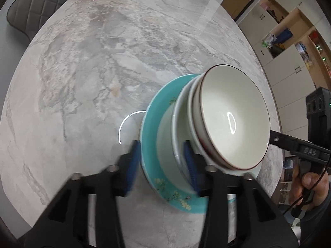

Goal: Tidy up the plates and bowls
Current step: 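Open both grippers and pull them back from the stack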

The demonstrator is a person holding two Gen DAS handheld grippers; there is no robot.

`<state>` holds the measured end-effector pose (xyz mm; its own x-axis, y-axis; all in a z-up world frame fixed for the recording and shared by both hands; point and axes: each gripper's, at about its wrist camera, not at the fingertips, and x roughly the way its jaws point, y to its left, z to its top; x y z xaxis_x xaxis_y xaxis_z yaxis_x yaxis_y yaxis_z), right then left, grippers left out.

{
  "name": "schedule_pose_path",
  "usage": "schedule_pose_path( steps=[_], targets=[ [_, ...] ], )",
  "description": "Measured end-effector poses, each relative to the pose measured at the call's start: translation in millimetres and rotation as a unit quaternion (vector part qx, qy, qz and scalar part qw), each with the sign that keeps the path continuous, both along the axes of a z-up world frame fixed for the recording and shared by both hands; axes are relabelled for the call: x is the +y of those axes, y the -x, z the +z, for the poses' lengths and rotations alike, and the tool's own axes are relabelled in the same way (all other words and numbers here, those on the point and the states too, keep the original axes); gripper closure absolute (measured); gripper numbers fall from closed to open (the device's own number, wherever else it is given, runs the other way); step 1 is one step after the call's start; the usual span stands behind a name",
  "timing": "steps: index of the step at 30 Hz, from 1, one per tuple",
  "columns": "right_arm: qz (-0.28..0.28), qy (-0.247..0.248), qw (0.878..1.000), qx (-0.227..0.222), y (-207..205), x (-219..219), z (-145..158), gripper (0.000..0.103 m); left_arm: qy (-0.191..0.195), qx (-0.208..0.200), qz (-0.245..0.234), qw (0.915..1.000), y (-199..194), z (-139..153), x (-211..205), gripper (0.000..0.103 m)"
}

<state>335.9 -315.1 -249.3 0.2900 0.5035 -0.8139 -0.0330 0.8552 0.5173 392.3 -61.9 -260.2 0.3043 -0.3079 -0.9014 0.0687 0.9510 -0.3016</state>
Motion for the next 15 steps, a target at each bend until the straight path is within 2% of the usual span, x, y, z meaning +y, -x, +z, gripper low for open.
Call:
schedule_pose_path(
  steps=[1, 2, 4, 5, 7, 10, 13, 15],
  targets=[
    [-0.002, 0.002, 1.000, -0.006, 3, -2, 5, 0.043, 0.003, -0.004, 0.003, 1.0000, 4, 2, 5, 0.044],
    [-0.005, 0.008, 1.000, -0.012, 7, -4, 9, 0.031, 0.008, -0.007, 0.004, 0.9999, 7, 5, 9, 0.040],
    [-0.012, -0.006, 1.000, -0.021, 14, -9, 18, 0.021, 0.015, -0.015, 0.006, 0.9998, 17, 14, 15, 0.023],
    [-0.017, -0.011, 0.999, -0.029, 19, -12, 23, 0.021, 0.018, -0.020, 0.006, 0.9996, 22, 20, 17, 0.020],
    [-0.026, -0.009, 0.999, -0.040, 29, -12, 33, 0.018, 0.018, -0.037, 0.004, 0.9991, 33, 35, 20, 0.005],
    [-0.052, -0.003, 0.997, -0.062, 48, -16, 52, 0.014, -0.005, -0.064, 0.006, 0.9979, 50, 56, 23, 0.000],
    [-0.069, 0.026, 0.993, -0.088, 68, -12, 74, 0.000, -0.036, -0.087, 0.012, 0.9955, 62, 74, 21, 0.000],
    [-0.075, 0.046, 0.990, -0.112, 80, -5, 90, 0.000, -0.040, -0.106, 0.018, 0.9934, 71, 88, 21, 0.000]
  ],
)
